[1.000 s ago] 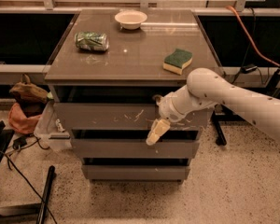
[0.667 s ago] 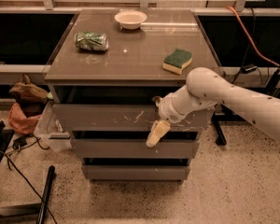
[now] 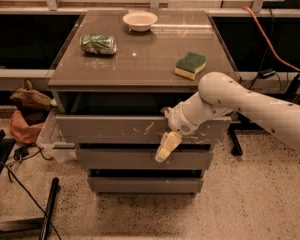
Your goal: Open top drawer
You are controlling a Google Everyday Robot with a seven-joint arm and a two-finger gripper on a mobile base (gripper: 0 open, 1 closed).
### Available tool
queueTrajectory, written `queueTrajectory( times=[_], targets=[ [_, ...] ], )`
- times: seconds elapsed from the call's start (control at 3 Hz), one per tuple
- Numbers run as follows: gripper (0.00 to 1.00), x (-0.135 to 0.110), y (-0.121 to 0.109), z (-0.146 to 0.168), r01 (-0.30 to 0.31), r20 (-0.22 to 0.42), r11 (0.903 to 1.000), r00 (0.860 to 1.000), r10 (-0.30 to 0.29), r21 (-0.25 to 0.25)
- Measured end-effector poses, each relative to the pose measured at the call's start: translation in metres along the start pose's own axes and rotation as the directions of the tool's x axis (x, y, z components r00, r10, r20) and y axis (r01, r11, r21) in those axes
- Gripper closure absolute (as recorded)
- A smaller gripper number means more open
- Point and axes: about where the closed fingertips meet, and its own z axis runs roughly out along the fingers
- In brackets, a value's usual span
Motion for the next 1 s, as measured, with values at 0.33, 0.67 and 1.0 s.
queueTrajectory(
  times=[0.33,0.67,1.0],
  targets=[
    [0.00,-0.003,0.001,0.005,-0.001,-0.006,0.9997,1.000,0.001,-0.023],
    [0.00,-0.005,0.001,0.003,-0.001,-0.006,0.9997,1.000,0.001,-0.023],
    [0.00,-0.007,0.012,0.004,-0.004,-0.015,0.9991,1.000,0.004,-0.043]
  ],
)
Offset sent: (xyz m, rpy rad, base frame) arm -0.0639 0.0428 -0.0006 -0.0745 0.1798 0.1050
